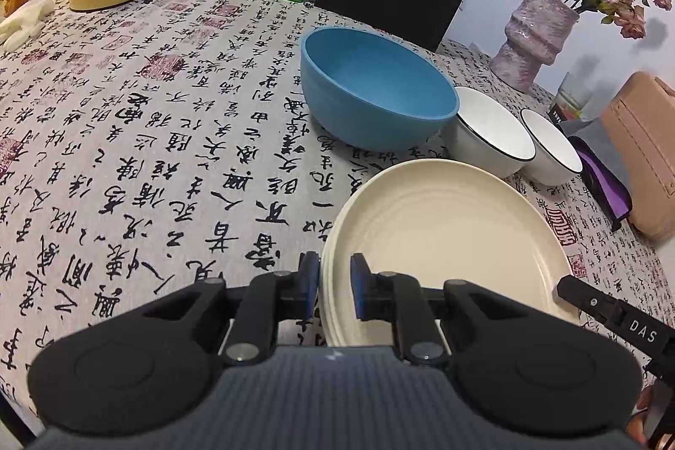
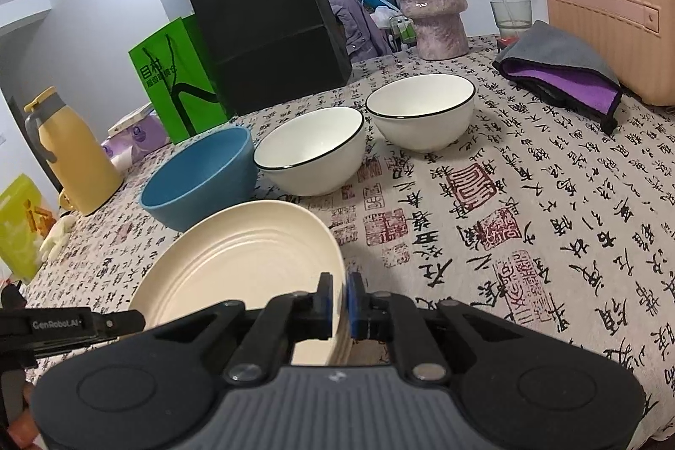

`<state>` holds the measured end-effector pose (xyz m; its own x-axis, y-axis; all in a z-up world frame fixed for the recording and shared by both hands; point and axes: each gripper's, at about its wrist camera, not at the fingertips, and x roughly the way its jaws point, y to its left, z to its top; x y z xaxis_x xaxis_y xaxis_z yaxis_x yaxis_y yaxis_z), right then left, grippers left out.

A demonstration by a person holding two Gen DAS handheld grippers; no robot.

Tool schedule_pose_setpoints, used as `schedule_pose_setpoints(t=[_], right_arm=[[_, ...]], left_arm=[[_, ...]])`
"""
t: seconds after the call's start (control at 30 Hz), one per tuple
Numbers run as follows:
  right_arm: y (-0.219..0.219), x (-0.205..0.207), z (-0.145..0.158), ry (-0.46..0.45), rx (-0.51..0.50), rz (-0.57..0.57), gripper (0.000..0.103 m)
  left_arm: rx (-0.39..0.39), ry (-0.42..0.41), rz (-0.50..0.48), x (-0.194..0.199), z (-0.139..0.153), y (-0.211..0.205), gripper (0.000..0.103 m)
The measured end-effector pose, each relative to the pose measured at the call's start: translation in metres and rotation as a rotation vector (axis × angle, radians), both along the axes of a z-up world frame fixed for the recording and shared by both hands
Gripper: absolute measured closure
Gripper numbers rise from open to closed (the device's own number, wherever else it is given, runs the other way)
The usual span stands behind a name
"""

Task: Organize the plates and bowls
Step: 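Set the cream plate down flat onto the plate stack with both grippers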

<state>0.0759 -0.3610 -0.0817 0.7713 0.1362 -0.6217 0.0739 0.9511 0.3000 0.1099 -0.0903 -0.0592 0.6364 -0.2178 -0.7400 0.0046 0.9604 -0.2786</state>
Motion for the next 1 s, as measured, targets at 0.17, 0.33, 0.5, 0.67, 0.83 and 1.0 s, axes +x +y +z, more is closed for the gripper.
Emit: schedule_pose_setpoints(t=[0.17, 0.33, 0.5, 0.67, 0.83, 1.0], right_arm=[[0.0025, 0.0004, 0.0016, 0.000, -0.022, 0.003, 0.096], [0.0044, 0.0014, 0.0015, 0.011, -0.038, 0.009, 0.095], [0.0018, 0.0030, 0.0016, 0.015, -0.020, 0.012, 0.092], [-0.0032, 0.0017, 0.0060, -0.007, 0.004, 0.000, 0.092], [-0.0034, 0.0044, 0.0082, -0.021, -0.003, -0.002, 0.096], [-0.0043, 0.0076, 0.0008, 0.006, 0.009, -0.006, 0.099]], left_arm=[[-0.003, -0.003, 0.002, -0.0010, 0.0024, 0.0009, 0.087], [-0.006, -0.001, 0.004, -0.0014, 0.0030, 0.0007, 0.087], [-0.031, 0.009, 0.010, 0.0004, 0.0022, 0.0050, 0.087], [-0.039, 0.003, 0.011, 0.0004, 0.0037, 0.0064, 0.087], [-0.036, -0.010, 0.005, -0.0009, 0.0052, 0.0038, 0.087], [-0.041, -0.012, 0.006, -0.0014, 0.0047, 0.0044, 0.087]])
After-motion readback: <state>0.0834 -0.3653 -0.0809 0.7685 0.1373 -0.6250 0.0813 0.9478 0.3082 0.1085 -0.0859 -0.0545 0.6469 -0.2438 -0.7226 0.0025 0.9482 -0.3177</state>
